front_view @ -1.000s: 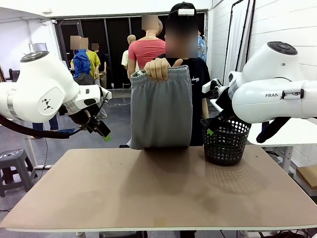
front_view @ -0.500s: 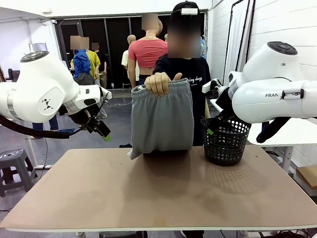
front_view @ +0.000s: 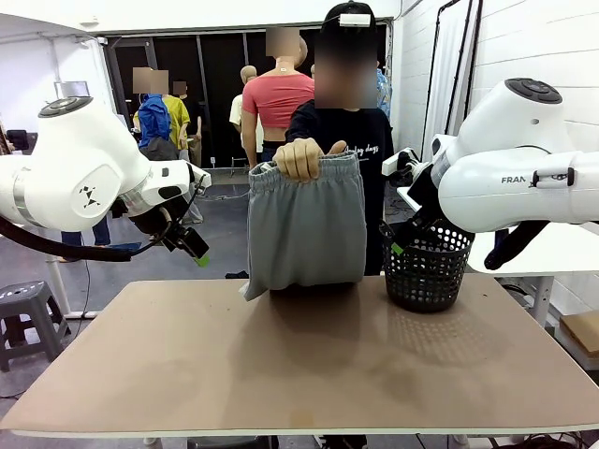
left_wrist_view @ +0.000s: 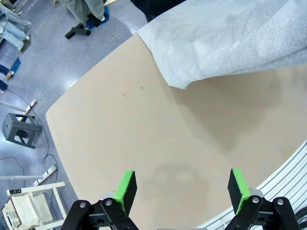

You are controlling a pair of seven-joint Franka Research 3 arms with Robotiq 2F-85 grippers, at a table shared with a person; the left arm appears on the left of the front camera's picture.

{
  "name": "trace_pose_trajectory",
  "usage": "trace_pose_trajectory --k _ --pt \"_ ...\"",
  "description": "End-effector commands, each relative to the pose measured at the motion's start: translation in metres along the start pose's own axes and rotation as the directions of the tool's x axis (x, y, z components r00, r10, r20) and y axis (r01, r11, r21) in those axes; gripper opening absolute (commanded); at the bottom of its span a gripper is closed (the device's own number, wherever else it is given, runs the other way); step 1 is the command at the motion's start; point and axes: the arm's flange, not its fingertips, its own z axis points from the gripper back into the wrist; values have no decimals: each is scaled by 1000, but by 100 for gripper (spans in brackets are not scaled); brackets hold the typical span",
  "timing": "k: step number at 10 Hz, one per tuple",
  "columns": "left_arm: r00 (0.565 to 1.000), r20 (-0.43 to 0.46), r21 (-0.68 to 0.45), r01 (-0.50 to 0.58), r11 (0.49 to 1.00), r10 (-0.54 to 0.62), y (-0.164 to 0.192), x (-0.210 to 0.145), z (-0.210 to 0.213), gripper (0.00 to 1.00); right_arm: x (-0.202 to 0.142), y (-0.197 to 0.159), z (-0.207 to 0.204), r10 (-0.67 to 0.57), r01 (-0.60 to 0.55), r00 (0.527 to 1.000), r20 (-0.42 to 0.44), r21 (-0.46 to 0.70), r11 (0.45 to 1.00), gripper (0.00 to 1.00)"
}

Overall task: Fold the training pants.
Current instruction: Grab both ends of the Training pants handed by a person.

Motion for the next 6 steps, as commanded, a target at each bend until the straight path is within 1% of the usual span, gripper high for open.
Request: trace_pose_trajectory --k 1,2,3,4,5,6 --pt "1000 0 0 0 1000 0 0 0 0 100 0 0 0 0 0 1000 0 0 1000 100" --pt "996 17 9 85 996 -85 2 1 5 100 2 -2 0 56 -56 998 9 13 998 100" --pt "986 9 24 169 985 -169 3 2 9 100 2 -6 1 130 -130 991 20 16 991 100" --pt "964 3 19 267 964 -267 2 2 11 100 2 -12 1 188 -188 982 18 11 982 100" --pt "925 -16 18 381 924 -381 4 3 11 100 1 -18 0 274 -274 961 23 -3 962 100" --pt "904 -51 8 426 905 -425 9 5 8 100 1 -24 -1 334 -334 942 14 -10 942 100"
